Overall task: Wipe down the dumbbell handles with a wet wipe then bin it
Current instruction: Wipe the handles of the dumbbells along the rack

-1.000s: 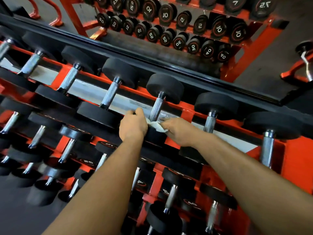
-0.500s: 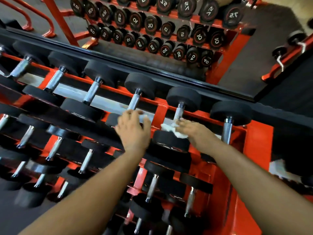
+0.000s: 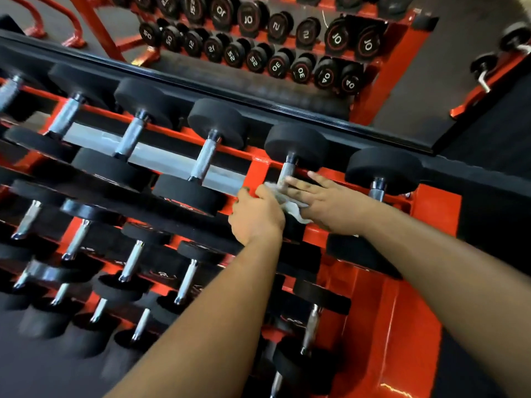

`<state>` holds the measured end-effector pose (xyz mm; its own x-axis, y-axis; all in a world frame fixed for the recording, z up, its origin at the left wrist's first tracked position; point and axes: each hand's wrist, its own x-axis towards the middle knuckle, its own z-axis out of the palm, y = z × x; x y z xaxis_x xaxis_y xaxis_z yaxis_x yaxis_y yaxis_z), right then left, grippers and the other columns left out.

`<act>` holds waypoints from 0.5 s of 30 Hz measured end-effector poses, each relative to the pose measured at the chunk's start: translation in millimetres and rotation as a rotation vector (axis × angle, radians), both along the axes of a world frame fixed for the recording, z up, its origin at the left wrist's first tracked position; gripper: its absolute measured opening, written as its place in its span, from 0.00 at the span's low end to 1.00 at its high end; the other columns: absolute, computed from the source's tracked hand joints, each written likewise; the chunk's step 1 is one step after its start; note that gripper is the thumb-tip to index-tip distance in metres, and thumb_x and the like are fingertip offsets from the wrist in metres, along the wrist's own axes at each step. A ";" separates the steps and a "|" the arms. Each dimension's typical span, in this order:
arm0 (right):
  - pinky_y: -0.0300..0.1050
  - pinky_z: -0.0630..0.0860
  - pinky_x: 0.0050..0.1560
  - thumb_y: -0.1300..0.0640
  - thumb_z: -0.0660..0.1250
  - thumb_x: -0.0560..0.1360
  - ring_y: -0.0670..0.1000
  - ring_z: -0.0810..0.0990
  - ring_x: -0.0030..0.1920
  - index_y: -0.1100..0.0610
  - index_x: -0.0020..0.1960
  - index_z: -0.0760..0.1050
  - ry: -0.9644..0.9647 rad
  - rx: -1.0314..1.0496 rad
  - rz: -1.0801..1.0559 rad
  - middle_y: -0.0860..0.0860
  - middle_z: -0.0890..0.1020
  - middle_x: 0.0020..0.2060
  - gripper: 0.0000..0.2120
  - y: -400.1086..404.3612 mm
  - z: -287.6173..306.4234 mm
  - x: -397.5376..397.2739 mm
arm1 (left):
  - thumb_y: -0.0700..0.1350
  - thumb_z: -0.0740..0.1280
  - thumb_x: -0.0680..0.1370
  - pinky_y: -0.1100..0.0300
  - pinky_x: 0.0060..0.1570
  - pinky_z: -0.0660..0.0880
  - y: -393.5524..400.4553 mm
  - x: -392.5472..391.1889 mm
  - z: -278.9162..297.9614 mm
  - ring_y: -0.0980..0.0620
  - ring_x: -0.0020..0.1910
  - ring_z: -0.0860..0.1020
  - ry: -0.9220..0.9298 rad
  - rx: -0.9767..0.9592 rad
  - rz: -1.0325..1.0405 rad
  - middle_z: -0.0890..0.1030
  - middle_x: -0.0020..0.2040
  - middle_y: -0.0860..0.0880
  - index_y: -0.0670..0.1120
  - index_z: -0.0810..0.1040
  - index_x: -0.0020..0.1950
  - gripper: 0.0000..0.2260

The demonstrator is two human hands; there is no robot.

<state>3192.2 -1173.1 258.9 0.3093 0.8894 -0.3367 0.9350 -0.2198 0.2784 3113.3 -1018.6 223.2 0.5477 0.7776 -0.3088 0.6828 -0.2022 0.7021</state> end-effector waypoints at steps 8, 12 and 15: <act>0.64 0.60 0.75 0.57 0.69 0.76 0.55 0.56 0.80 0.51 0.47 0.79 0.048 0.220 -0.062 0.53 0.58 0.80 0.02 -6.5 -10.6 -2.9 | 0.56 0.53 0.81 0.46 0.61 0.71 -0.9 -0.4 4.6 0.35 0.61 0.76 -0.046 0.014 0.018 0.81 0.63 0.40 0.49 0.76 0.70 0.23; 0.61 0.69 0.67 0.60 0.67 0.74 0.59 0.70 0.72 0.56 0.48 0.82 -0.039 0.594 -0.100 0.57 0.70 0.73 0.06 1.3 -11.0 11.0 | 0.56 0.53 0.81 0.46 0.61 0.71 -1.5 0.1 4.2 0.36 0.62 0.75 -0.026 -0.010 0.037 0.81 0.63 0.41 0.51 0.76 0.70 0.23; 0.59 0.67 0.70 0.57 0.63 0.76 0.59 0.73 0.69 0.52 0.57 0.81 -0.098 0.685 0.108 0.56 0.74 0.70 0.13 15.9 -13.9 20.7 | 0.57 0.53 0.80 0.47 0.60 0.72 -1.1 0.2 4.3 0.37 0.63 0.76 -0.029 -0.033 0.074 0.81 0.63 0.42 0.52 0.75 0.70 0.23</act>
